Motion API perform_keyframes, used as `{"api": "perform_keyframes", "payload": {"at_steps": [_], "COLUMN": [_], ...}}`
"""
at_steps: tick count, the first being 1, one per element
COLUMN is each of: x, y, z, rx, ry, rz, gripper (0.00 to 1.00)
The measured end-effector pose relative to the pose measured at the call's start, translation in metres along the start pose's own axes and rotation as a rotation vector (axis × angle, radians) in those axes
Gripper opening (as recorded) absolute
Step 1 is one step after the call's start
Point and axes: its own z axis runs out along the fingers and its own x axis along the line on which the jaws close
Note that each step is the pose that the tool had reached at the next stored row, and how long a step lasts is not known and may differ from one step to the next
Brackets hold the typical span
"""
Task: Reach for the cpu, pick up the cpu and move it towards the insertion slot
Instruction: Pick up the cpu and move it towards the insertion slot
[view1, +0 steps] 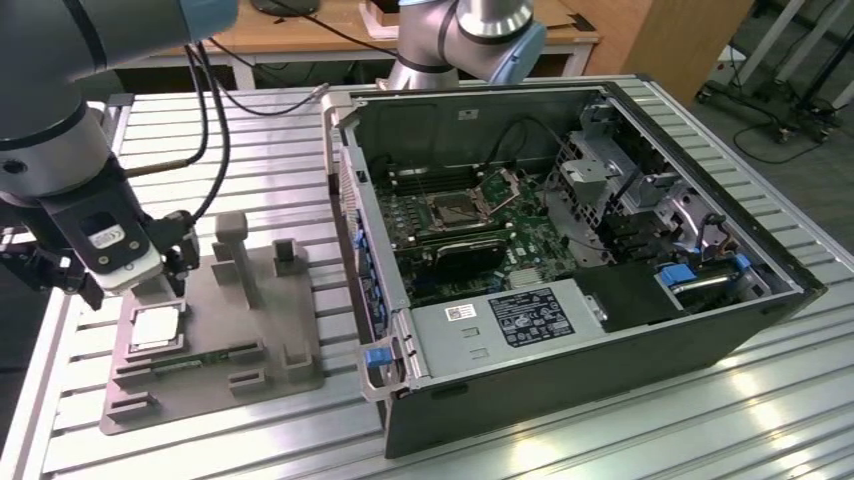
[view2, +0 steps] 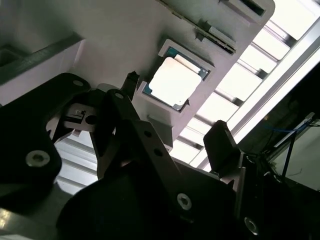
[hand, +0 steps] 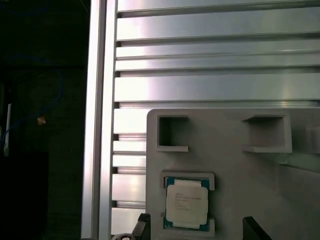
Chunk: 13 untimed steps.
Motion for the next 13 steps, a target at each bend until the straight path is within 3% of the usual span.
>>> {"api": "perform_keyframes", "payload": {"at_steps": [13], "x": [0.0003], "y": [-0.0026], "z": [0.0234], "rx": [0.0001], "ry": [0.0], "rz": [0.0], "gripper": [0.8]}}
